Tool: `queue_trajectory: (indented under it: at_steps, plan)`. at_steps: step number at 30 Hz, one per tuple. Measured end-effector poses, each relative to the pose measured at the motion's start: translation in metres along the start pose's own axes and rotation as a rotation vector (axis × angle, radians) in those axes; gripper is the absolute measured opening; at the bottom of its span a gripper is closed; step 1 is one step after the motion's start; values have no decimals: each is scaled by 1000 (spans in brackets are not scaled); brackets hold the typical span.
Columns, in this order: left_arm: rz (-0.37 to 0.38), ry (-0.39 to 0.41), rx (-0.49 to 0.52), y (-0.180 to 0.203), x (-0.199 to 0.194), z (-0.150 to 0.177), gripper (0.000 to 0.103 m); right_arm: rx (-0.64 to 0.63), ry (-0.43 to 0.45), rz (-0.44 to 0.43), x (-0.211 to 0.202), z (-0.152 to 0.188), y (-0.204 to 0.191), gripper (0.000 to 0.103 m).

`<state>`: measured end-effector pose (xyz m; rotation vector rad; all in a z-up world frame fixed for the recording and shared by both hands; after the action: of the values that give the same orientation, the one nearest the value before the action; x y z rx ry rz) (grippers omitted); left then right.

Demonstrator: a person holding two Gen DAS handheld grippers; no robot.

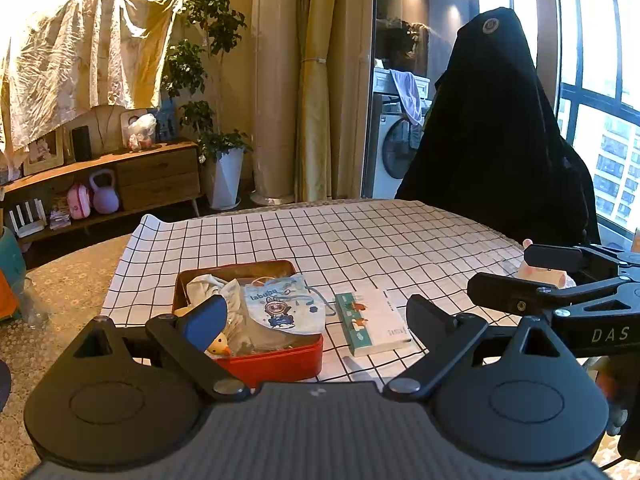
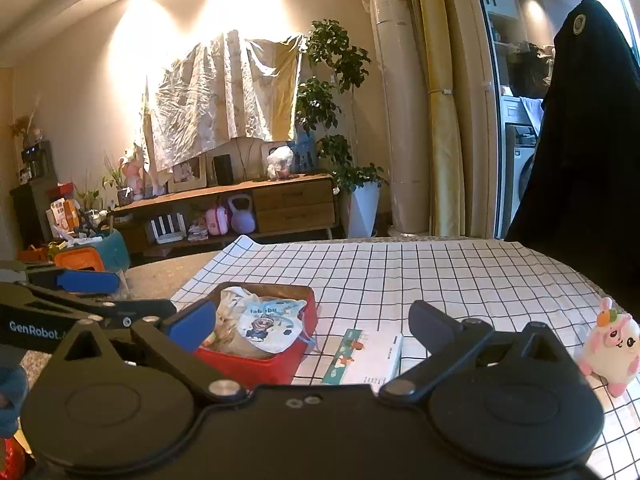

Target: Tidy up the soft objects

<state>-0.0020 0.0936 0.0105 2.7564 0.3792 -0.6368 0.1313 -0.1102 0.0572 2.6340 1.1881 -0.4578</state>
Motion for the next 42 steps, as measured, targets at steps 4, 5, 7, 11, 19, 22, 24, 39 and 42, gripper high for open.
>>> queue_trajectory:
  at_steps: [4, 5, 7, 11, 19, 22, 24, 39, 42]
  plan:
    - [8, -5, -6, 2, -1, 1, 97, -3, -2, 12, -2, 0, -1, 103]
    - [11, -5, -7, 2, -1, 1, 97, -2, -2, 18, -3, 0, -2, 103]
    - [15, -2, -6, 4, -3, 2, 97, 1, -2, 27, -6, 1, -2, 103]
    - [29, 2, -6, 8, -6, 3, 97, 8, -3, 52, -12, 1, -2, 103]
    - [65, -5, 5, 17, -9, 8, 97, 16, -14, 83, -26, 6, -2, 103]
    - [76, -7, 11, 20, -10, 10, 97, 26, -18, 98, -30, 6, -2, 103]
    - [86, -12, 8, 22, -11, 11, 97, 28, -19, 108, -32, 7, -2, 103]
    - [99, -24, 1, 24, -16, 21, 97, 34, -28, 124, -41, 19, -5, 103]
    - [101, -31, -2, 23, -16, 23, 97, 31, -32, 124, -43, 20, -6, 103]
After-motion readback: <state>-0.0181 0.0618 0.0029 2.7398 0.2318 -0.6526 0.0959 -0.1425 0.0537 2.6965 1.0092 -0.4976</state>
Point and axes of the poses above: each gripper's, at about its wrist camera, not at the fingertips, and x roughly the way its jaws point, y to its right, z to its underside, the point moved 1 cm from there along x, roughly the way its jaws point, and after that the axes turned 12 degrees about -x, right-handed, at the moved point
